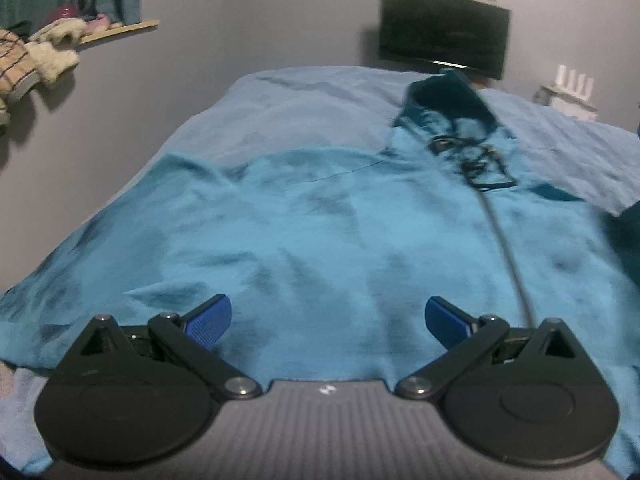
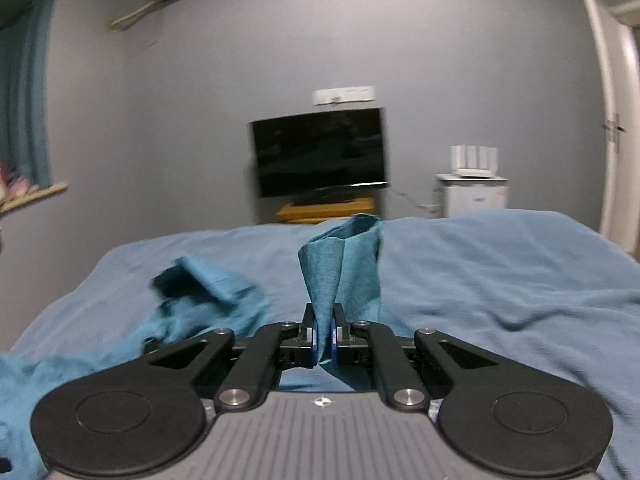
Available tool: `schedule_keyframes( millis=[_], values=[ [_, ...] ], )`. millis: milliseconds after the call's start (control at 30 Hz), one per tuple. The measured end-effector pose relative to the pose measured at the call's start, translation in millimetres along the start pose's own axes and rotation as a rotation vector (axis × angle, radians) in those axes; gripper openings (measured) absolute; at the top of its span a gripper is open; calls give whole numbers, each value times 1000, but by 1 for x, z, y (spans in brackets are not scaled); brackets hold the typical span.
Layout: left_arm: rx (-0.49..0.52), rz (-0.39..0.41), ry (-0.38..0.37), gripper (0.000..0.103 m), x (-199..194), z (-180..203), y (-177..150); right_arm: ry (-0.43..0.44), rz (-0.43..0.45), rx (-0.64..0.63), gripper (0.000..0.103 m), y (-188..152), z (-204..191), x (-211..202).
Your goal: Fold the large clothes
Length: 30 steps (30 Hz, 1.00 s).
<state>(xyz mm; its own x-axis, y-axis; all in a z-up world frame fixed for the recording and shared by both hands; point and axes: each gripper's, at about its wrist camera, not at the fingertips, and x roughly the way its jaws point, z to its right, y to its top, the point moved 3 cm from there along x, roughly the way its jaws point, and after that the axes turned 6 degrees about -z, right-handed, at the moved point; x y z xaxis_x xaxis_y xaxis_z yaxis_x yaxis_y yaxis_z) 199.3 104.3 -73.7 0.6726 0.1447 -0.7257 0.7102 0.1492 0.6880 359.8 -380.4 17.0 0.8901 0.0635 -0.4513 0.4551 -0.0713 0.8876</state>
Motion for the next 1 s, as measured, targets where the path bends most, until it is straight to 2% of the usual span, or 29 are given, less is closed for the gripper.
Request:
schedule_keyframes(
  millis=[167,267,400,533,600,667,700,767,800,900,1000],
  values=[
    [-56,-5,-1,103,10,-25,4,79,-44,-101,7,-18,-127,19],
    [-65,22,13,103,11,-33,9,131,-85,-159,7,-37,-205,36],
    [-76,42,32,103,12,-42,13,193,-144,-255,7,-74,-286,51],
    [-110,28,33,103,17,-54,15,246,-202,-388,8,-120,-351,54],
    [-124,25,42,103,19,-60,15,261,-227,-462,13,-142,-370,50],
    [-131,22,47,103,21,-62,15,278,-249,-523,25,-163,-390,45],
    [-132,22,48,103,22,-63,15,293,-254,-543,27,-167,-392,43],
    [-128,20,47,103,22,-62,15,313,-249,-579,40,-179,-396,30],
    [-124,20,45,103,23,-61,15,317,-242,-591,43,-181,-393,20],
    [-113,26,22,103,21,-58,15,340,-241,-583,45,-184,-376,0],
    [-115,29,-51,103,21,-52,13,334,-242,-547,47,-176,-349,-12]
  ],
)
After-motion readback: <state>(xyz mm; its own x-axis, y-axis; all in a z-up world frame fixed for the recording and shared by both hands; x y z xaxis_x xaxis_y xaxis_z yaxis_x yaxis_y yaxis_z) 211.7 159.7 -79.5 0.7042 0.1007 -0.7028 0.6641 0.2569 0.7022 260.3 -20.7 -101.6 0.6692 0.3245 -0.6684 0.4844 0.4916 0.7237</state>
